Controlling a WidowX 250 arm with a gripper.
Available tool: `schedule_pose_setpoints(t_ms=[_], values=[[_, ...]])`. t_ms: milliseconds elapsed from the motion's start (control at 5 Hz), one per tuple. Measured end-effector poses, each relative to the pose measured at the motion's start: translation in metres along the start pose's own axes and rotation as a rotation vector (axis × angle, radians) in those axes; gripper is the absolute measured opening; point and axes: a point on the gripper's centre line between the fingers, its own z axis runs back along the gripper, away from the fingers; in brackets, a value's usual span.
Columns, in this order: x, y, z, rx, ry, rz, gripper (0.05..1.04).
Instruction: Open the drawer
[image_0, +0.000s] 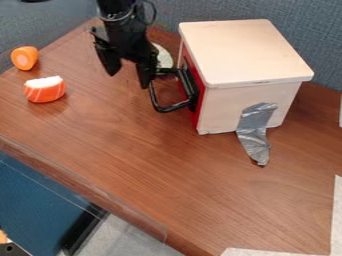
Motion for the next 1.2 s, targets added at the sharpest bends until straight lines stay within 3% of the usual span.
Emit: schedule_pose_setpoints(t_ms=[600,1200], values=[[0.011,-0.012,-0.006,0.008,-0.017,0.260,1.000],[0.014,-0.028,-0.020,0.025,-0.017,0.359,1.000]])
